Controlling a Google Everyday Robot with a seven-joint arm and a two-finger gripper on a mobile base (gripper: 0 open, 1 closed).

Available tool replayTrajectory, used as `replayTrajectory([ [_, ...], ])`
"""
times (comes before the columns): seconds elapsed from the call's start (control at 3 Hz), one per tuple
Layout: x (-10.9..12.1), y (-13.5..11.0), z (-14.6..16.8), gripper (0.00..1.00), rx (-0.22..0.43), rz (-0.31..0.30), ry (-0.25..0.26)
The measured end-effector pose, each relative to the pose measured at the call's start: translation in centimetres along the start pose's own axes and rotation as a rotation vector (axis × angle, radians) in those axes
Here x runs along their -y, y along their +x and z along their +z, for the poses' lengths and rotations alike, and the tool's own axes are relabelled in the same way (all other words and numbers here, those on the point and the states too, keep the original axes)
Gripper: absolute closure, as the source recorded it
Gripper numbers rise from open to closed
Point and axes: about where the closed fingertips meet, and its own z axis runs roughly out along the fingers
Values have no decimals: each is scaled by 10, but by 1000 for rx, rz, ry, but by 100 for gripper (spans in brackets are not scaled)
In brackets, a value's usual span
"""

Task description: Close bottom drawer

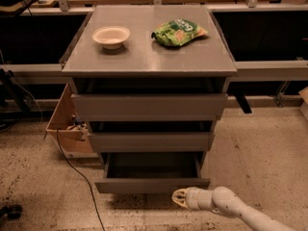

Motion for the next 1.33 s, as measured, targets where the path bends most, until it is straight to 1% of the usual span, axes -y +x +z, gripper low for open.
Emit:
replayTrajectory([
  [0.33, -1, 0, 2, 100, 2, -5, -2],
  [0.67, 5, 6, 8, 100, 44, 41, 67],
  [1.0, 13, 27, 27, 100, 88, 127, 172],
  [1.33, 19, 44, 51, 100, 121, 190, 225],
])
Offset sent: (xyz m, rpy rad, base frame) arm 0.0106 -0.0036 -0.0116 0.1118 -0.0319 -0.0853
